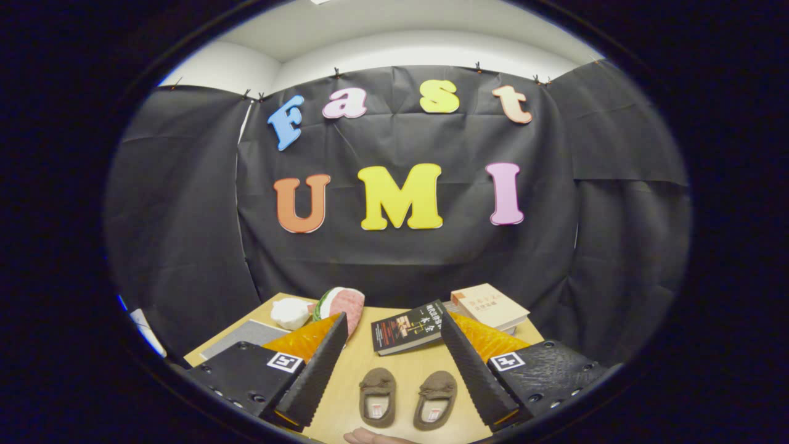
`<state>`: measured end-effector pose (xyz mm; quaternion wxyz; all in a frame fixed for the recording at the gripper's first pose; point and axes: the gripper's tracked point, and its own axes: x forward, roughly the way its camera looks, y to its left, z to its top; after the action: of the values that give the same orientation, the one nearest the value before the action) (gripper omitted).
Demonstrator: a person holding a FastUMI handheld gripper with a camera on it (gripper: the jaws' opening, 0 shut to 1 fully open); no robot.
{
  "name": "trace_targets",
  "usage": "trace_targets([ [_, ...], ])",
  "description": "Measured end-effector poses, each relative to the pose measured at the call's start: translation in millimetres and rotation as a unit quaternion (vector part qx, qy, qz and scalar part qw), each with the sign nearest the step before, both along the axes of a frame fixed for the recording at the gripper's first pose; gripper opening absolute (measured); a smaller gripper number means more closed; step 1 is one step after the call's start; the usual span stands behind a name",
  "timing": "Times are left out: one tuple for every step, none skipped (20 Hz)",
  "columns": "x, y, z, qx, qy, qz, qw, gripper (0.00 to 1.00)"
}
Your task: Open the storage box then place both shoes into the box .Put the left shoe in first, then the right shoe, with the right side of both shoes facing outward in a uniform manner.
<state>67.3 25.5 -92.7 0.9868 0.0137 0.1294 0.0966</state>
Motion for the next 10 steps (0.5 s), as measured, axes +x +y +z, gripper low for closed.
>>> trace_targets([
  [3.5,10.1,-8.9,-0.001,0.014,0.008,1.0,0.94],
  [7.6,19.9,-18.7,-0.001,0.028,0.017,0.999,0.94],
  [10.7,31.5,-28.0,0.001,0.044,0.026,0.999,0.94],
  [14.0,43.5,-38.7,0.004,0.061,0.035,0.998,0.94],
  [18.0,56.2,-48.1,0.008,0.079,0.043,0.996,0.94],
  [22.0,67.5,-58.2,0.012,0.095,0.049,0.994,0.94],
  [27.0,79.6,-66.5,0.017,0.113,0.058,0.992,0.94],
  [31.2,91.6,-75.5,0.018,0.128,0.067,0.989,0.95],
  [36.9,102.3,-83.7,0.018,0.143,0.075,0.987,0.96],
  [40.7,113.6,-92.1,0.019,0.157,0.085,0.984,0.96],
])
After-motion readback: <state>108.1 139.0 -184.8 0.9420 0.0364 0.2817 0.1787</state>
